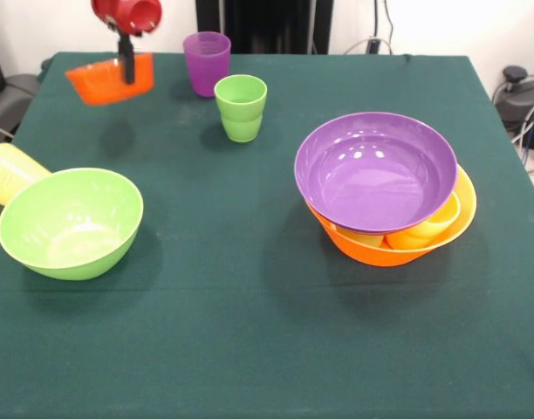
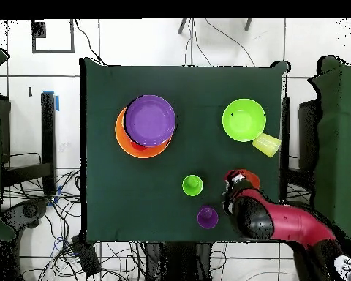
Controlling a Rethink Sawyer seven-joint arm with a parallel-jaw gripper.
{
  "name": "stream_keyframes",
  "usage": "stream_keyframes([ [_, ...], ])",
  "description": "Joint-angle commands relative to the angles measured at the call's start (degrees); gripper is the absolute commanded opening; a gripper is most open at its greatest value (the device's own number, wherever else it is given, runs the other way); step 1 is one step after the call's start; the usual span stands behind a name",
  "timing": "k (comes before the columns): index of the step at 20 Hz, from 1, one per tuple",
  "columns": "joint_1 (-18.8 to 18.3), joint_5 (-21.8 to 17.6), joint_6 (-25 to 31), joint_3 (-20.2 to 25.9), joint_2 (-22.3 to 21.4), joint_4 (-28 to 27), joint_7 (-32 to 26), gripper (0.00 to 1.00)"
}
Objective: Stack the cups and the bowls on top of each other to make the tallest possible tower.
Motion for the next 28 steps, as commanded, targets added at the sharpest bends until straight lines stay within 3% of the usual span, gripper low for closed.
stream_keyframes([
  [1, -1.7, 12.8, 19.3, 13.7, -16.4, 3.3, -9.1, 0.00],
  [6, -3.8, 21.4, 26.4, 18.4, -23.2, 4.1, -11.9, 0.00],
  [10, -3.8, 25.1, 28.9, 19.9, -25.6, 3.9, -11.9, 0.00],
  [13, -2.1, 24.1, 26.9, 19.4, -24.1, 2.7, -9.4, 0.00],
  [19, 4.9, 19.4, 24.4, 14.6, -18.4, -3.5, -2.1, 0.00],
  [28, 17.3, 17.2, 27.6, 4.3, -13.7, -14.4, 7.4, 0.00],
])
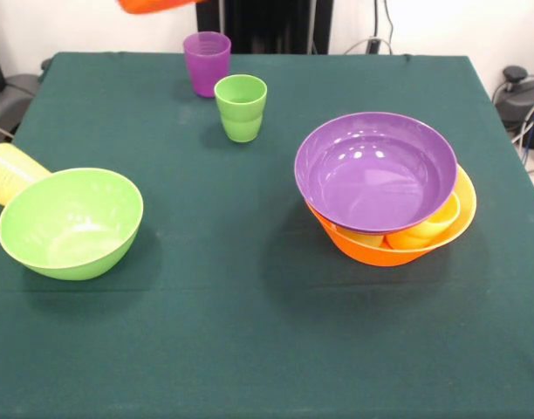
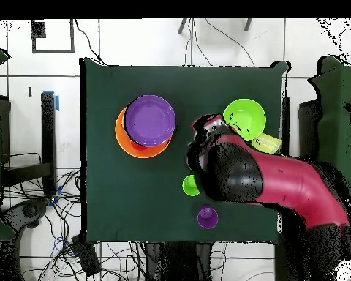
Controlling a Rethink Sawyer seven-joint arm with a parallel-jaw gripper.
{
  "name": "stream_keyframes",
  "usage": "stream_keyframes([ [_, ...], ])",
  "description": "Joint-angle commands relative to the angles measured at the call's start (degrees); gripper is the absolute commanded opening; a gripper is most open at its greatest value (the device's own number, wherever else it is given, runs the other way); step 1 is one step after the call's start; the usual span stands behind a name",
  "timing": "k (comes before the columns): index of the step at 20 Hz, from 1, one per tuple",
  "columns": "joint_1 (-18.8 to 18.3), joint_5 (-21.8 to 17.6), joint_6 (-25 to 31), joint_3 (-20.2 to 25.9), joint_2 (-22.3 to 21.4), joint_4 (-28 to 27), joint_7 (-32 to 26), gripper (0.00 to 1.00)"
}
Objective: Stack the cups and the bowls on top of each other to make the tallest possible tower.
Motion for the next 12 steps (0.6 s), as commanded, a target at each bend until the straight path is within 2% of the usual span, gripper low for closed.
stream_keyframes([
  [1, 8.8, -4.0, 6.4, -7.2, 6.2, -8.8, 8.3, 0.00],
  [6, 12.8, -1.0, 7.2, -10.3, 9.5, -14.1, 9.0, 0.00],
  [12, 15.5, 1.7, 7.0, -12.0, 11.9, -17.8, 8.3, 0.00],
])
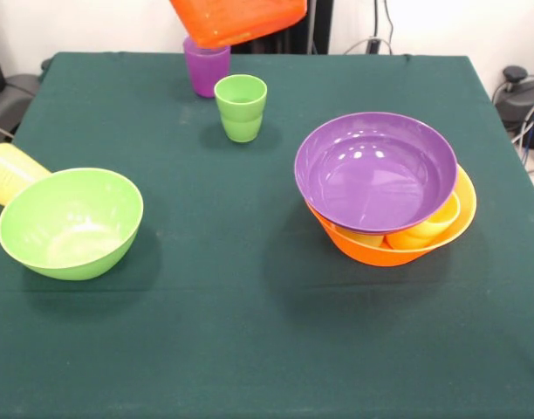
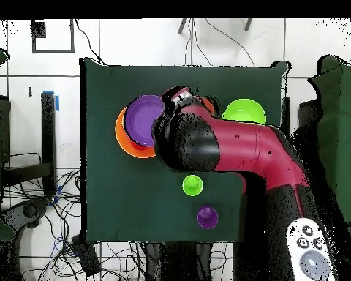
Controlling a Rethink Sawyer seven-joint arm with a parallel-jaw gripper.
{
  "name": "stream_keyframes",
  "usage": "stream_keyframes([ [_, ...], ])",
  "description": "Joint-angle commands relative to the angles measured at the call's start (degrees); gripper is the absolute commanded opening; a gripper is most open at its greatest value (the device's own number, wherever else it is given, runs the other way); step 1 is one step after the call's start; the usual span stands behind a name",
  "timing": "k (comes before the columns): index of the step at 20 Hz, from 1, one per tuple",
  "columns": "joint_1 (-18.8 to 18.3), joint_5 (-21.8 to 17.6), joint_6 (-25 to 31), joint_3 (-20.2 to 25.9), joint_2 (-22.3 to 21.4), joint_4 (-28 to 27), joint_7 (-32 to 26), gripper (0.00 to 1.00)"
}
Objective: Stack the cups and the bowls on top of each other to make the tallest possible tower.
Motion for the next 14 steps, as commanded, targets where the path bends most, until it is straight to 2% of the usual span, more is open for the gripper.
stream_keyframes([
  [1, 3.3, 1.6, 6.4, -5.3, 6.6, -7.3, 8.2, 0.00],
  [9, 5.8, 5.1, 2.9, -6.7, 10.9, -10.1, 8.3, 0.00],
  [14, 6.7, 6.8, -2.5, -6.7, 13.7, -9.6, 7.6, 0.00],
])
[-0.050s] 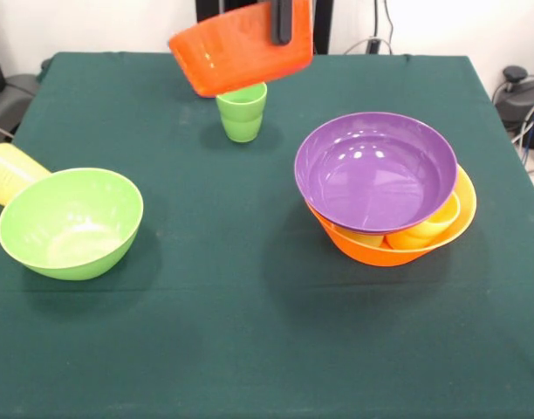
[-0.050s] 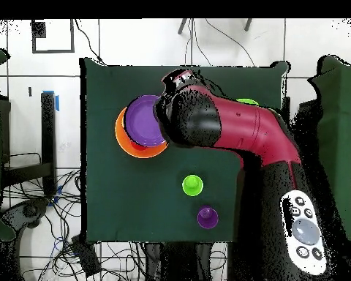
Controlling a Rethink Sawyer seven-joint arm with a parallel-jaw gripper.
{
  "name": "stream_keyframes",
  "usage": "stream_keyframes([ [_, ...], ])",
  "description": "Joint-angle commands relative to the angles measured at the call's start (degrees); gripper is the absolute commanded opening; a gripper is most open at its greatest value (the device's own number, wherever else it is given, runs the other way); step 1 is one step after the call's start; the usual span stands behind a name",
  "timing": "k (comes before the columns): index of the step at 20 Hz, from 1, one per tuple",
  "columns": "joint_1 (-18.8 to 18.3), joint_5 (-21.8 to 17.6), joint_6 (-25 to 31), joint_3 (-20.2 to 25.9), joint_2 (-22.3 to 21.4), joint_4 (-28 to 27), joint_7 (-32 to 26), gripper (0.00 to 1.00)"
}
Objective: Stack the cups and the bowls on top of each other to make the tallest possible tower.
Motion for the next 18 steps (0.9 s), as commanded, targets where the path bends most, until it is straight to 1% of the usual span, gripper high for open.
stream_keyframes([
  [1, 2.5, 1.9, -3.5, -1.3, 6.3, -1.4, 7.5, 0.00],
  [6, 3.5, 2.6, -8.6, -2.1, 9.3, -1.5, 7.6, 0.00],
  [18, 4.8, 4.7, -9.9, -4.0, 10.2, -1.4, 5.7, 0.00],
])
